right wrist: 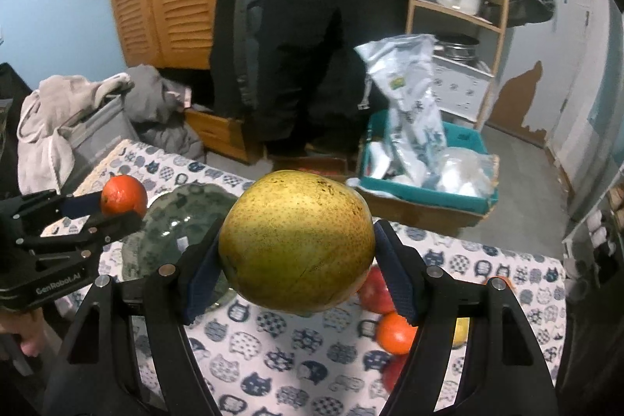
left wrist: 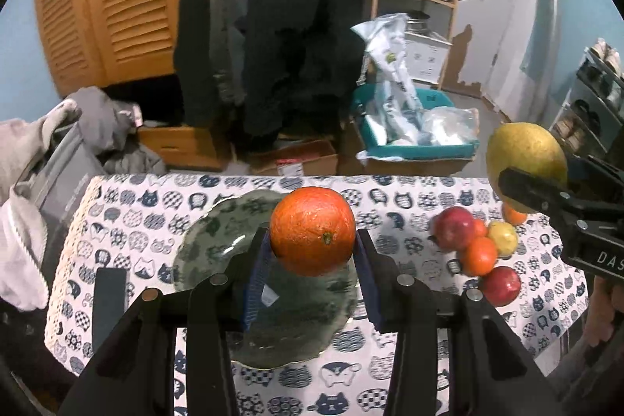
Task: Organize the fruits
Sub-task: 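Carry the pear with the right tool while the left tool carries the orange over the bowl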
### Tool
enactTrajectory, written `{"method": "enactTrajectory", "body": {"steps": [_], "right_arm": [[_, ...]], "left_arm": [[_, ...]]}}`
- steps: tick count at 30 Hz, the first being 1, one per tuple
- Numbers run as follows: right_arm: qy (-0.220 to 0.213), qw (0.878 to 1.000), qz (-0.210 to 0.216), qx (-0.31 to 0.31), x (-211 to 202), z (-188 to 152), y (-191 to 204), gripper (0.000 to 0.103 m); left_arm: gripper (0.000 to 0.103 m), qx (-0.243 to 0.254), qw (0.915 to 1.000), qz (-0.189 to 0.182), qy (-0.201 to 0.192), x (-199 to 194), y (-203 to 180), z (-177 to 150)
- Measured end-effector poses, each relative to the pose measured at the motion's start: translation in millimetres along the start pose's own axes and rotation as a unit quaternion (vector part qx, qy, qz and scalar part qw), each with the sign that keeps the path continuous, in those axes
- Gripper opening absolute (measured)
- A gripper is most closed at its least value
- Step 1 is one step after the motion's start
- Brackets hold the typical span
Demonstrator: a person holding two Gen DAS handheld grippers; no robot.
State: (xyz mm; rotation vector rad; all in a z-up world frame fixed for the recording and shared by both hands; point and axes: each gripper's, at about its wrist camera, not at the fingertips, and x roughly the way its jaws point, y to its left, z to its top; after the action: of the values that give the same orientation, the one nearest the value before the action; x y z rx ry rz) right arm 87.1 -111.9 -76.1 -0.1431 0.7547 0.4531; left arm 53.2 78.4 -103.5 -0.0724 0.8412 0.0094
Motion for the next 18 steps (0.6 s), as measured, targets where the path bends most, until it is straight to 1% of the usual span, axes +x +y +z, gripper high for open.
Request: {"method": "enactTrajectory", "body": {"steps": [10,18], "right_arm": [[0.027,0.999,0.038,-0.013,43,8,41,0.073],[0.062,0.996,0.070,-0.013,89,4,67,0.073]], "left_arm": [[0.044,-0.033,0.9986,0.027,0.030,22,45,-12],[0.044,-0.063,0.9948,0.040,0.070,54,73,-25]]}}
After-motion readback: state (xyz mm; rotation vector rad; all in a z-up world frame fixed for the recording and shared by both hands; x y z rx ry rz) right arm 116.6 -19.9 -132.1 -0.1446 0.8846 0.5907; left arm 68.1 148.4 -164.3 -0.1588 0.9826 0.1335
